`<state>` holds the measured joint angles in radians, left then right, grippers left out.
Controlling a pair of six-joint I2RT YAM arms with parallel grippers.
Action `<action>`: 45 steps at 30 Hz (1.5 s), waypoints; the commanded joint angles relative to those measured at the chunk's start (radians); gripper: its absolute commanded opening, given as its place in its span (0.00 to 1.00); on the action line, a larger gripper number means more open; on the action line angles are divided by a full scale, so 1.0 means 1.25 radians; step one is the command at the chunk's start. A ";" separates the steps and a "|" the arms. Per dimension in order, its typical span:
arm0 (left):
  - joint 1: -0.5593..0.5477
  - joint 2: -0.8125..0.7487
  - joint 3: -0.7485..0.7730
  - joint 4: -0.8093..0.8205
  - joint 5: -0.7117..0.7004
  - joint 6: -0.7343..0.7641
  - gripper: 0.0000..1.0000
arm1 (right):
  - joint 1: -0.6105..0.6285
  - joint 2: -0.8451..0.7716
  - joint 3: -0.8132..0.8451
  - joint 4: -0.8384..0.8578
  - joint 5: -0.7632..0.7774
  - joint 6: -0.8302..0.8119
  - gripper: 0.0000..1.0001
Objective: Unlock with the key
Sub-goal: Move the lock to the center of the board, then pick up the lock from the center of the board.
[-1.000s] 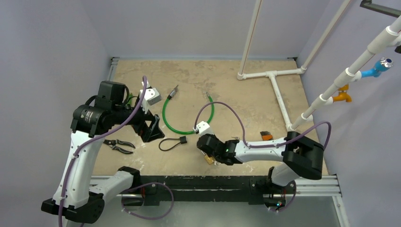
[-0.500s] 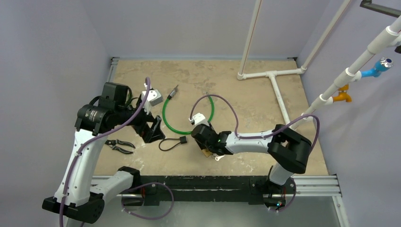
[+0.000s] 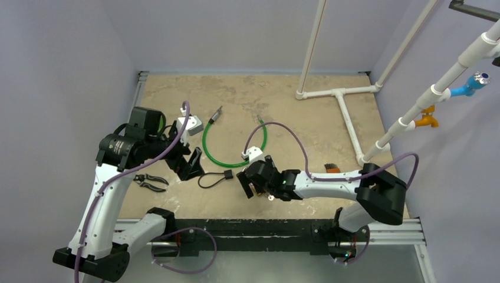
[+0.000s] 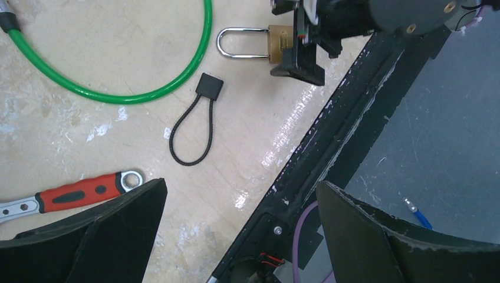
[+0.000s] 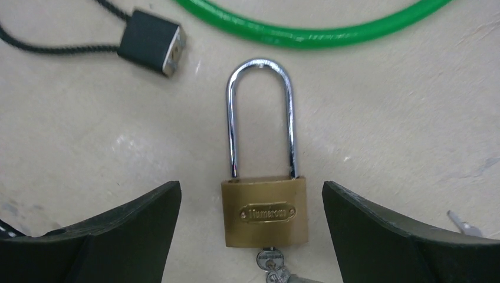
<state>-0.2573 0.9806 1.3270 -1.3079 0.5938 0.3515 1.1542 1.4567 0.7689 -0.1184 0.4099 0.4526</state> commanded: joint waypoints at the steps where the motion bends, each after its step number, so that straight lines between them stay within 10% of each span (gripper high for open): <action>1: 0.005 -0.013 0.003 0.030 0.010 -0.003 1.00 | 0.020 0.035 -0.011 -0.006 -0.030 0.034 0.91; 10: 0.005 -0.032 0.009 0.020 0.013 0.007 1.00 | 0.021 0.065 -0.030 -0.001 -0.014 0.065 0.99; 16: 0.005 -0.054 0.002 0.030 0.004 0.016 1.00 | 0.020 0.082 -0.070 0.033 -0.009 0.088 0.87; 28: 0.005 -0.182 -0.082 0.068 0.075 0.188 1.00 | 0.020 -0.020 -0.082 0.033 -0.052 0.072 0.02; 45: -0.014 -0.114 -0.298 0.369 0.216 0.314 1.00 | 0.019 -0.242 -0.060 0.076 -0.188 0.033 0.00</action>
<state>-0.2573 0.8516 0.9913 -0.9886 0.8051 0.6418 1.1774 1.2015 0.6357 -0.0898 0.2337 0.5095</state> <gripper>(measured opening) 0.998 0.525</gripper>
